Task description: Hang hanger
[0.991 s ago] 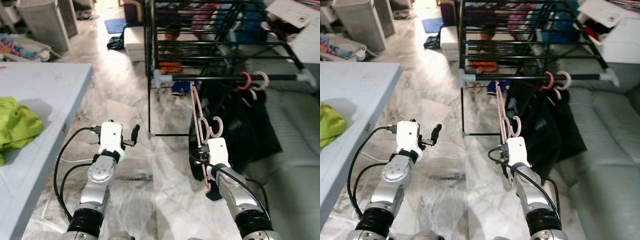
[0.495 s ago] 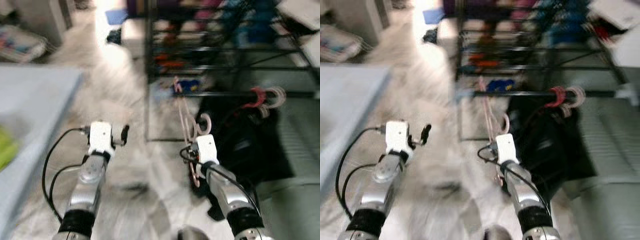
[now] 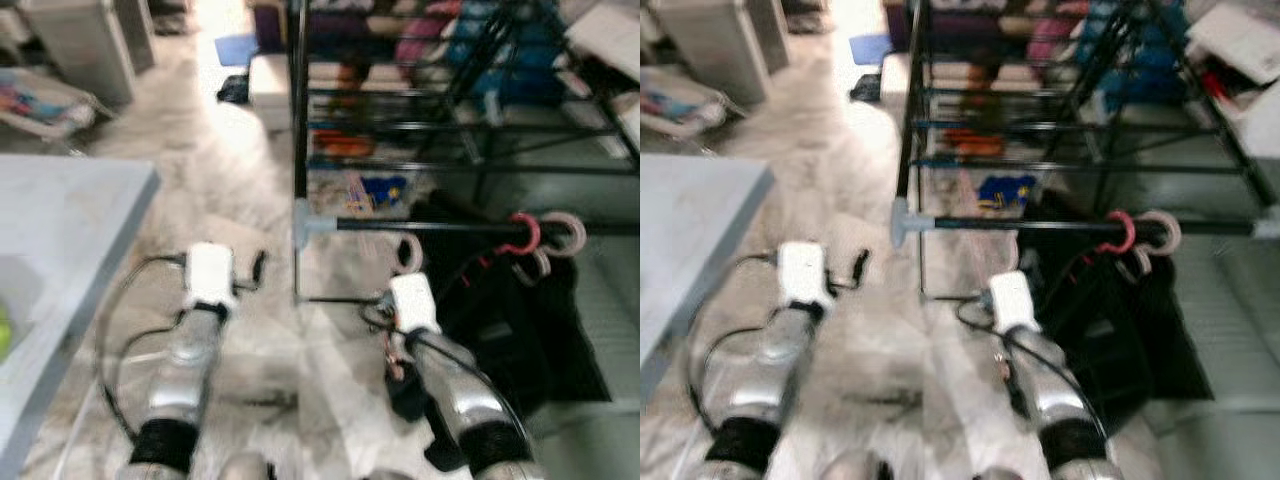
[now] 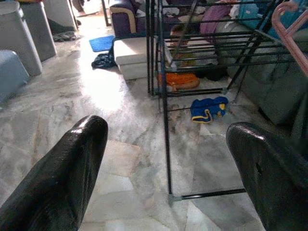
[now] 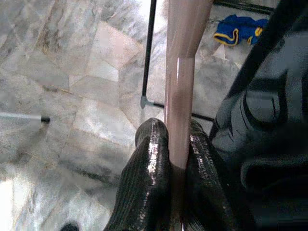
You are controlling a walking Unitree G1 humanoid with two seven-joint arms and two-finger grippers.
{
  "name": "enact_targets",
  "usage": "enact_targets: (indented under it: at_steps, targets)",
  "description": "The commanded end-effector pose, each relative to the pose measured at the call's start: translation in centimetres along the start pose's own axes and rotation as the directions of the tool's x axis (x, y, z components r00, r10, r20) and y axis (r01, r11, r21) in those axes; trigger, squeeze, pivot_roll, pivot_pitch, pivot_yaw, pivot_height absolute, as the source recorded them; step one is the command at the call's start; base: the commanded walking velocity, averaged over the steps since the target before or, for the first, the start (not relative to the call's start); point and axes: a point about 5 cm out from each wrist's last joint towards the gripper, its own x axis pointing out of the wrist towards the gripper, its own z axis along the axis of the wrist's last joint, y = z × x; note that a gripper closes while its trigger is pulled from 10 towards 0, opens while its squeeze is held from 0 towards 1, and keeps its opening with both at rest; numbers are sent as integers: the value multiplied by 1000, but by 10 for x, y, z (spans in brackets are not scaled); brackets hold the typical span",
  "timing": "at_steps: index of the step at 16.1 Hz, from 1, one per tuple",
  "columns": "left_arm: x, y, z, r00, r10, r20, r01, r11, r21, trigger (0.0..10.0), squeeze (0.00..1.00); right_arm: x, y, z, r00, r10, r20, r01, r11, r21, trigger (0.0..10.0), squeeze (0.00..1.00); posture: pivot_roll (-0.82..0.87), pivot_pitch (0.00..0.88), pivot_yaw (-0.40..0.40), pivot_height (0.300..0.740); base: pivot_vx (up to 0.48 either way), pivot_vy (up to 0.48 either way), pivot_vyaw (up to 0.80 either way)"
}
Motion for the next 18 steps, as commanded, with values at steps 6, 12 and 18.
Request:
enact_targets:
  at_steps: [6,12,18]
  targets:
    - [0,-4,0,999,-41,-21,41,999,-5,10000,0,-10,18,17,995,66,73,-59,994,-87,10000,0,40,0,0,740,0,0,0]
    - [-2,-5,-1,997,-69,-35,67,997,-47,10000,0,14,9,48,996,-41,84,36,997,68,10000,0,66,0,-17,740,0,122,0]
    - [-3,-10,-2,995,-87,-42,85,995,-45,10000,0,11,-16,41,971,-233,47,221,958,185,10000,0,58,0,-22,740,0,480,0]
